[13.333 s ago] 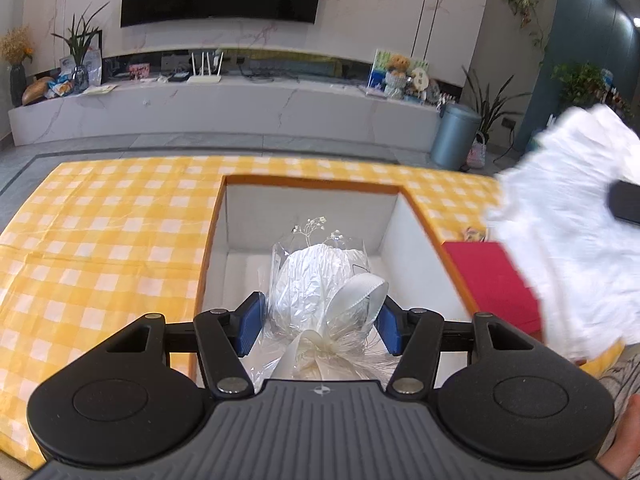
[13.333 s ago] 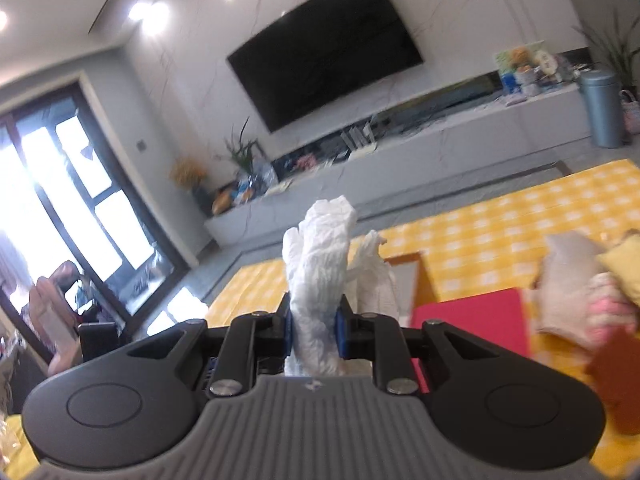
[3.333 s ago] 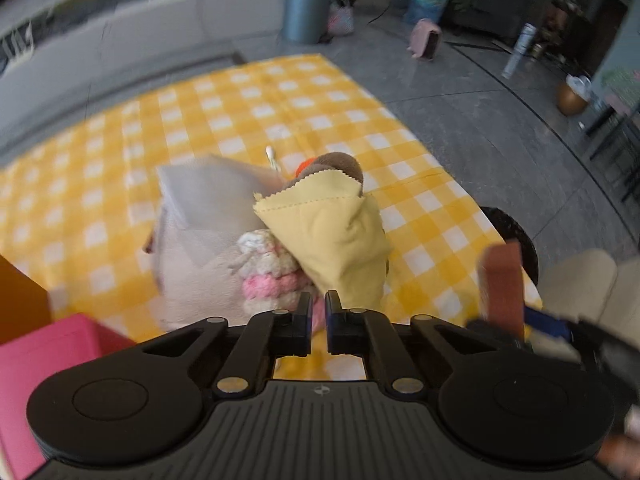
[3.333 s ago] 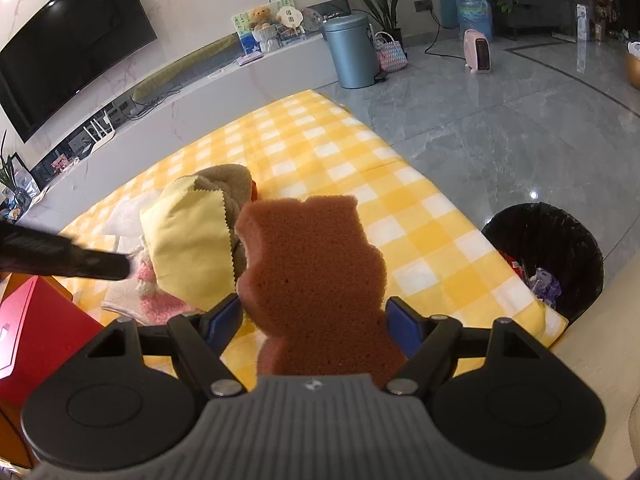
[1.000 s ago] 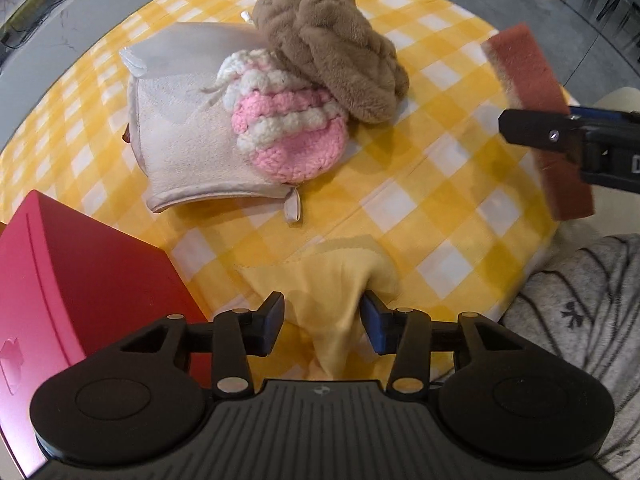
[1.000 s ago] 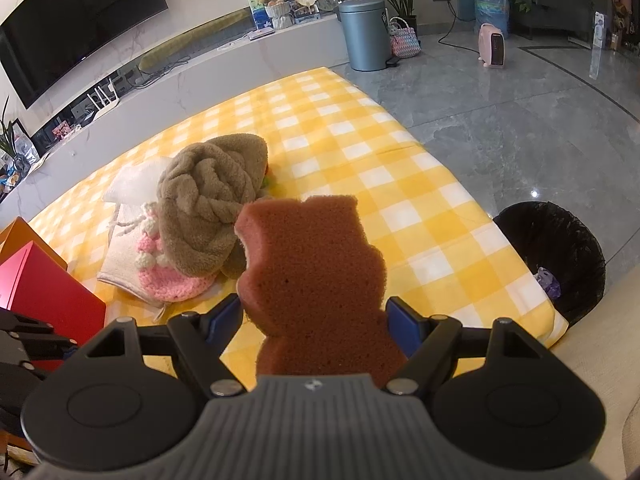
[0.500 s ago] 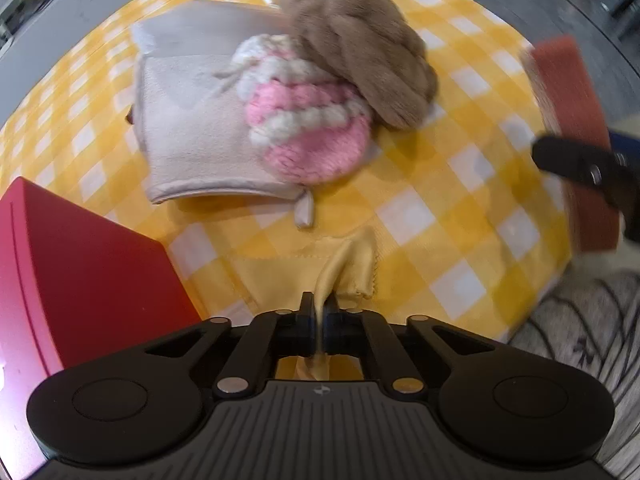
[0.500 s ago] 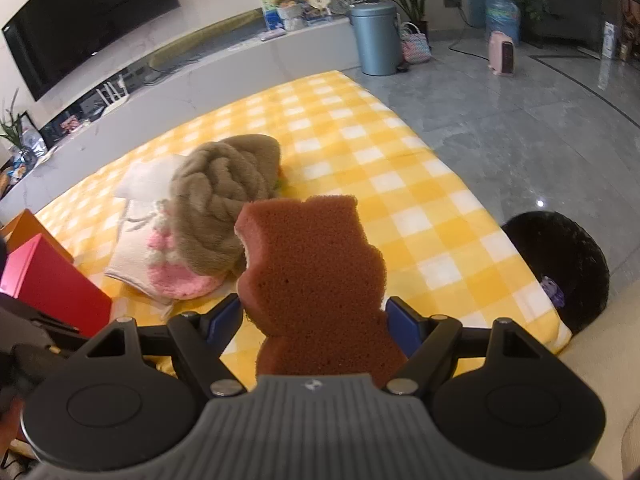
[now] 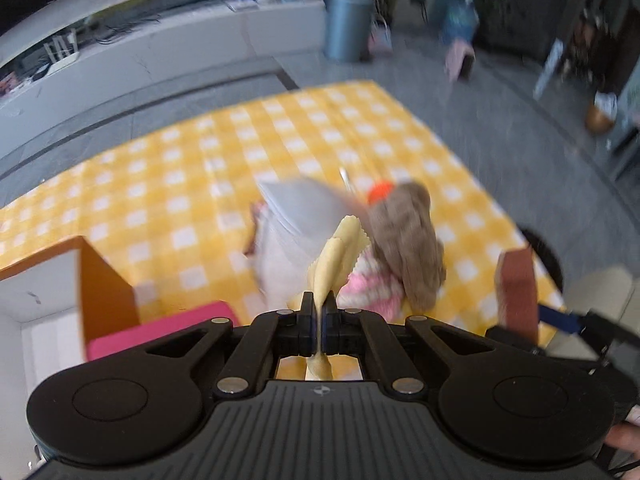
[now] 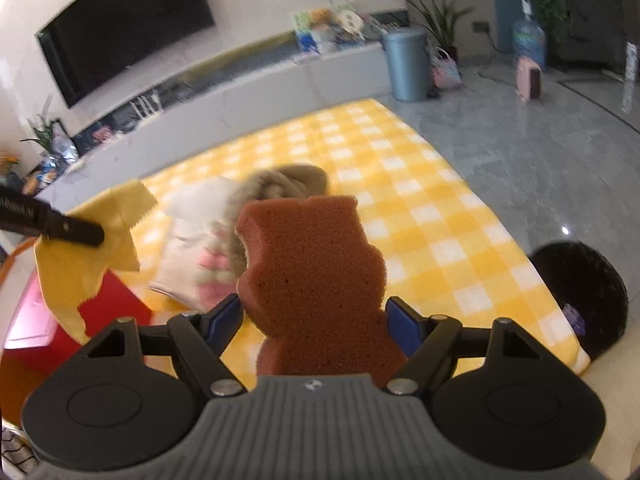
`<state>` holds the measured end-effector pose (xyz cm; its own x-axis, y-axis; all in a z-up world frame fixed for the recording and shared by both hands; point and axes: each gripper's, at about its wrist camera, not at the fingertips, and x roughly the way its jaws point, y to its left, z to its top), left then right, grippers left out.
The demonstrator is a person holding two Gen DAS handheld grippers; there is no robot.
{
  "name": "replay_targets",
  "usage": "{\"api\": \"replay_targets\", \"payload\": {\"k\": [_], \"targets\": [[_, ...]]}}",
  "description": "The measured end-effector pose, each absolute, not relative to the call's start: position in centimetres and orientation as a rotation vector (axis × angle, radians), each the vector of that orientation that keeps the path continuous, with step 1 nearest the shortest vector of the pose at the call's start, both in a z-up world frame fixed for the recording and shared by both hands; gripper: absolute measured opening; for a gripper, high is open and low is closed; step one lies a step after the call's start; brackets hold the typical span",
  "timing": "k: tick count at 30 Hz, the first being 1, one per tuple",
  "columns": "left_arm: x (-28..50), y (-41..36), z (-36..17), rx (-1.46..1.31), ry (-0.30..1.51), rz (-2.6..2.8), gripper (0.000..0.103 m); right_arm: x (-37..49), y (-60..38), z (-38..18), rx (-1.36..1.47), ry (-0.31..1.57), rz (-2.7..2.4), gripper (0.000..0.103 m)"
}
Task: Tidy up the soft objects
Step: 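Lift the yellow cloth with the left tool toward the box while right carries the sponge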
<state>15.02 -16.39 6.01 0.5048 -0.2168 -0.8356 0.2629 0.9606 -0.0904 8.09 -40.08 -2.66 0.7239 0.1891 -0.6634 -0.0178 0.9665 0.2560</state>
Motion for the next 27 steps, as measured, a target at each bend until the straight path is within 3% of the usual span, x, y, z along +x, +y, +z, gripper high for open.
{"api": "replay_targets", "payload": {"k": [15,27], "targets": [[8.4,-0.2,12.5,-0.107,0.700,-0.028,0.003,6.2,-35.4,3.3,0.233,0.556,0.240,0.077],[4.3,10.0,7.7,-0.333,0.656,0.082,0.003,5.0,-28.2,8.1,0.384,0.427,0.396,0.076]]}}
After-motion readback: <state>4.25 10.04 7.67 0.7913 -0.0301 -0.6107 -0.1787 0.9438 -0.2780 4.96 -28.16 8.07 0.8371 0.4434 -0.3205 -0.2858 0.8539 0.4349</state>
